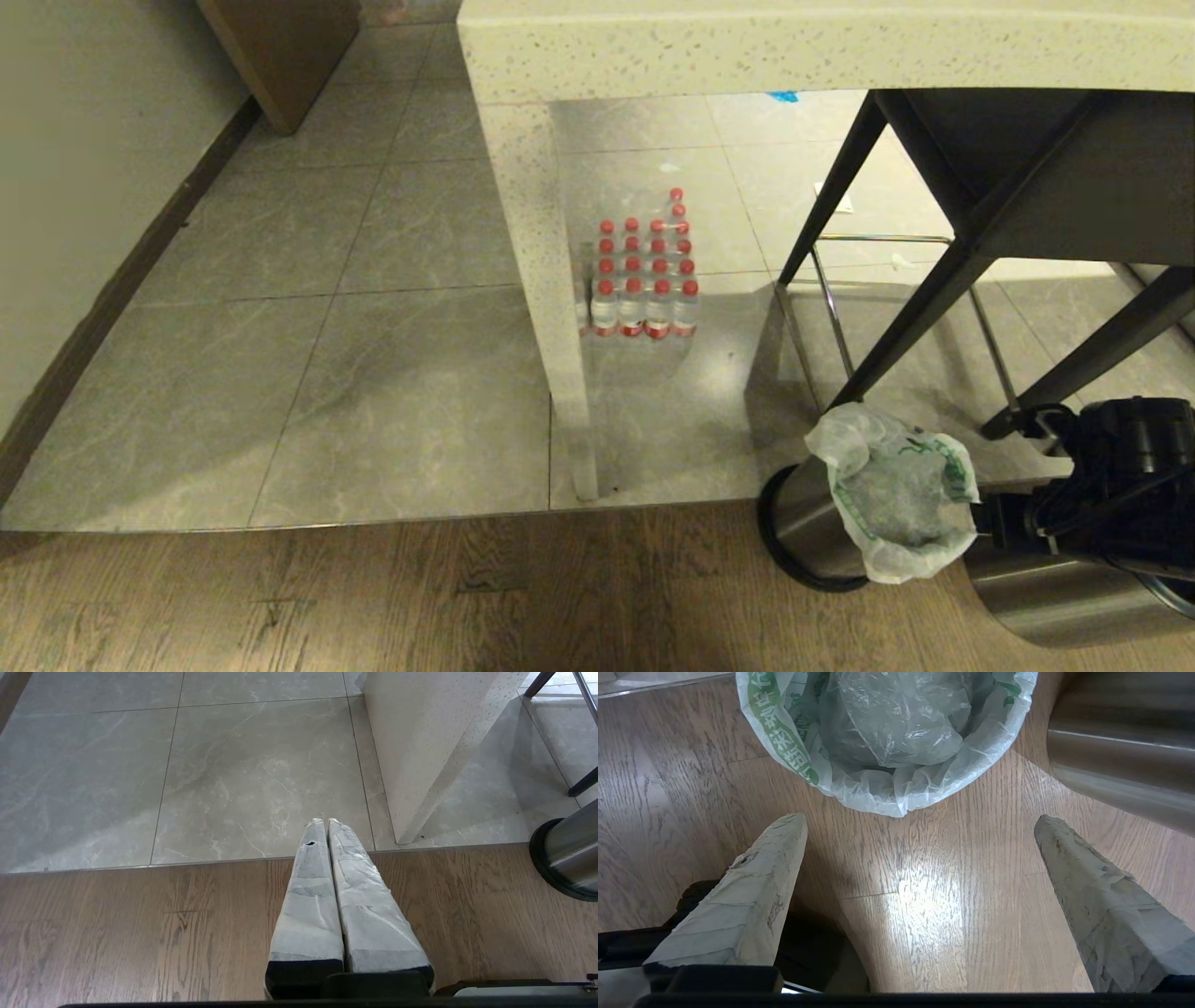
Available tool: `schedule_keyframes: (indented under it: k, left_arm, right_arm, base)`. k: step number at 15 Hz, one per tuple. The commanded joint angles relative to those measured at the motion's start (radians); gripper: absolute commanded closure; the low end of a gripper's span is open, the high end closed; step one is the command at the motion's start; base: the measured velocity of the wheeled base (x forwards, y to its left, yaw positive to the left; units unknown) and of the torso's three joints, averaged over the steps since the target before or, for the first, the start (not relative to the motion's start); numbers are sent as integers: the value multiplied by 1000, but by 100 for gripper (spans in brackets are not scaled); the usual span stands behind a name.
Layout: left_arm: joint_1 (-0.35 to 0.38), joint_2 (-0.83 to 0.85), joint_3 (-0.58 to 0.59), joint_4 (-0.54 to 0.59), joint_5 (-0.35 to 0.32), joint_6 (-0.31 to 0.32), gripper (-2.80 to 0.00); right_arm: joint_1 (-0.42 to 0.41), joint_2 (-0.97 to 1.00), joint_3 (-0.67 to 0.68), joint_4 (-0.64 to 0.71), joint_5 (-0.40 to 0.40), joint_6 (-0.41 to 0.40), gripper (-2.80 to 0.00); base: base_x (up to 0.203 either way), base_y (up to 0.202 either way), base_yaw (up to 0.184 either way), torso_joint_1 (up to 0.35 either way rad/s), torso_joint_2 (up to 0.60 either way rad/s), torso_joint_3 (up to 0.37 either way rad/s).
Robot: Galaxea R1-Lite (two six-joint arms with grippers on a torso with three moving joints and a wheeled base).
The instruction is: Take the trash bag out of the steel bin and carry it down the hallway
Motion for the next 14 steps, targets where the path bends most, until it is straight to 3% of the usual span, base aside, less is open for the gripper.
schedule_keyframes:
  k: [1,14]
  left_arm:
    - [0,-2,1,0,0,0,0]
    - [0,-2,0,0,0,0,0]
  right_arm:
    - [167,-1798,402,668,-40,83,-280]
    - [167,-1798,402,668,-40,83,-280]
  base:
    - [0,0,0,0,0,0]
    - [0,0,0,0,0,0]
